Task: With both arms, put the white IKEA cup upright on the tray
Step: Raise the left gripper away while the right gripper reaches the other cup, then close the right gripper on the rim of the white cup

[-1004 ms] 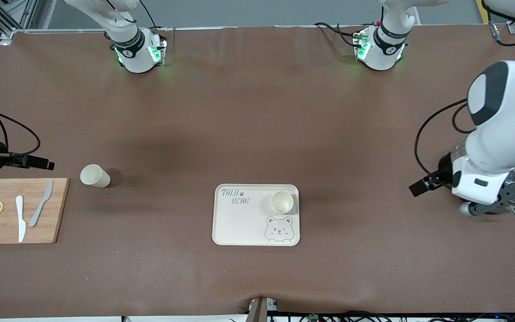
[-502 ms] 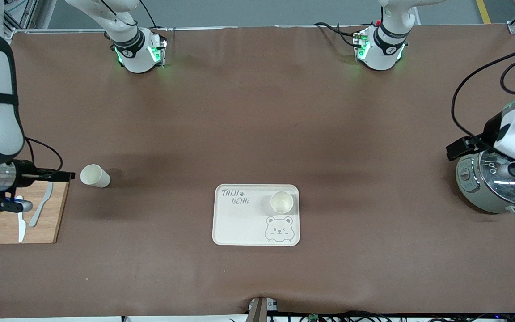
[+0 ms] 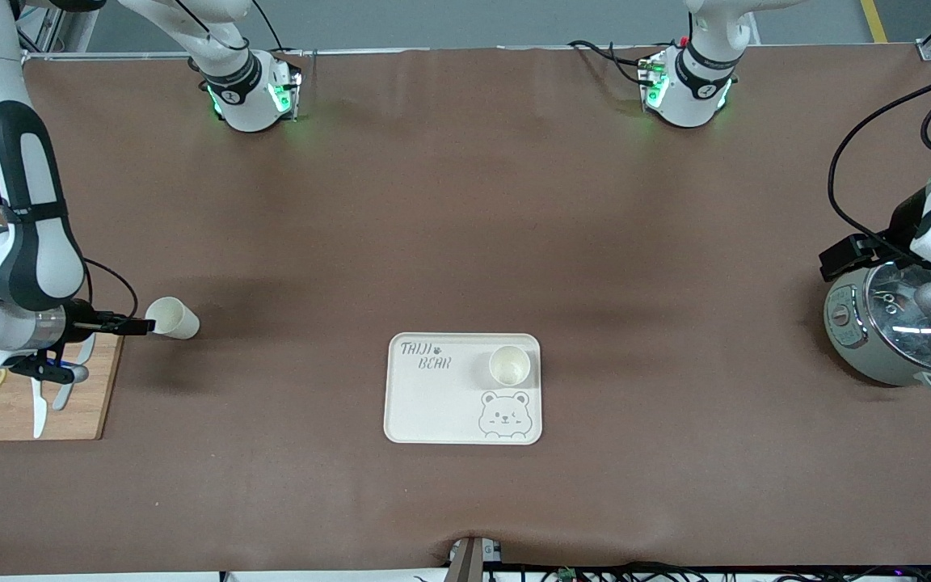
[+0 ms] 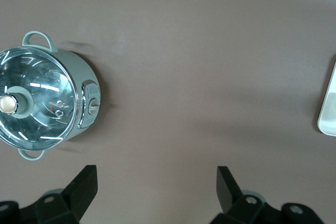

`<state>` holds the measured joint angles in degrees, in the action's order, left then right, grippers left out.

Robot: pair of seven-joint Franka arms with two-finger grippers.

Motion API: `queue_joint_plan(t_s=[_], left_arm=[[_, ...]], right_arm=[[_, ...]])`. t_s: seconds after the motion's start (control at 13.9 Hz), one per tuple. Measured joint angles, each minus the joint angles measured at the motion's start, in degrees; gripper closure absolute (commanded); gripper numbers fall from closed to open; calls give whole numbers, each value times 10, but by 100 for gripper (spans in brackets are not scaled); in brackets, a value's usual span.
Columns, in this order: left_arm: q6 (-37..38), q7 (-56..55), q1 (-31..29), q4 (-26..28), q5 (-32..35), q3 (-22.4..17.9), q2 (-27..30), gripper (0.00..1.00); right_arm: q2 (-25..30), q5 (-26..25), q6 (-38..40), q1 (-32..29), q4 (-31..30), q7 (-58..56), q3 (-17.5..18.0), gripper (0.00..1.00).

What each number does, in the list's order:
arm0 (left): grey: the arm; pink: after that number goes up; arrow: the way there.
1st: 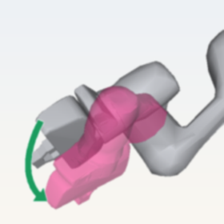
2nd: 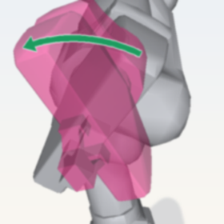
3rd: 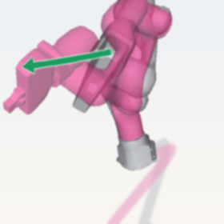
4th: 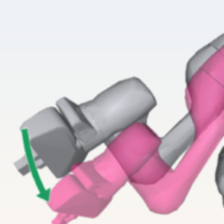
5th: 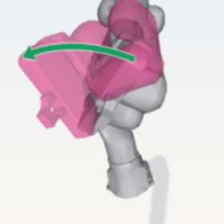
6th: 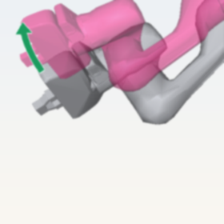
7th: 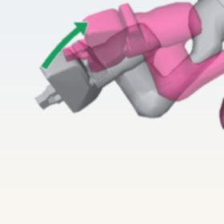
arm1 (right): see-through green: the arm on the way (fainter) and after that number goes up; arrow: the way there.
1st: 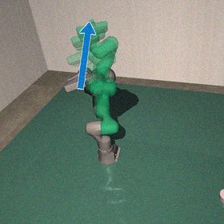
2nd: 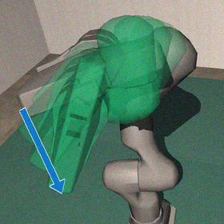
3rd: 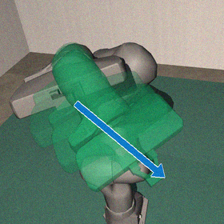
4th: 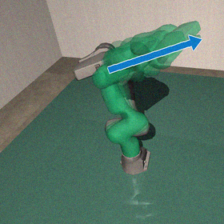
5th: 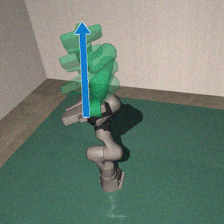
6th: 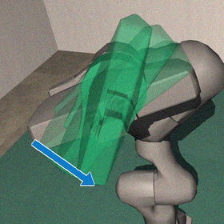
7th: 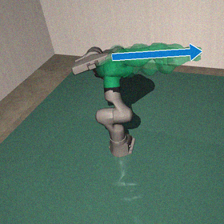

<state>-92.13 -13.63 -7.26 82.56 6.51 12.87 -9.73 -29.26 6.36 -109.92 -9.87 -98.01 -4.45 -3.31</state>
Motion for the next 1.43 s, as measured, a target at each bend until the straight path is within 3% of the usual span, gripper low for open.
queue_joint_plan(t_s=[0.14,0.29,0.43,0.5,0.57,0.72,0.86,1.08,1.43], left_arm=[[0,6,0,-2,0,1,0,0],[0,7,0,-2,0,3,4,0],[3,8,0,-3,0,3,15,0],[9,14,0,-3,0,3,23,0],[16,28,1,-3,-1,2,31,0],[35,62,11,2,-3,-12,51,0],[48,74,45,20,-23,-57,74,0],[50,83,69,54,-51,-104,107,0],[61,81,78,65,-54,-95,120,0]], right_arm=[[9,0,-8,-3,-21,-10,-1,0],[17,0,-10,-6,-34,-16,-1,15],[23,0,-20,-10,-49,-17,-1,21],[24,0,-36,-10,-58,-18,-1,35],[24,0,-56,-10,-72,-18,-1,41],[24,0,-97,-10,-102,-18,-1,64],[24,0,-110,-10,-117,-18,0,100],[25,1,-112,-10,-119,-18,2,100],[35,5,-69,-2,-79,16,9,100]])
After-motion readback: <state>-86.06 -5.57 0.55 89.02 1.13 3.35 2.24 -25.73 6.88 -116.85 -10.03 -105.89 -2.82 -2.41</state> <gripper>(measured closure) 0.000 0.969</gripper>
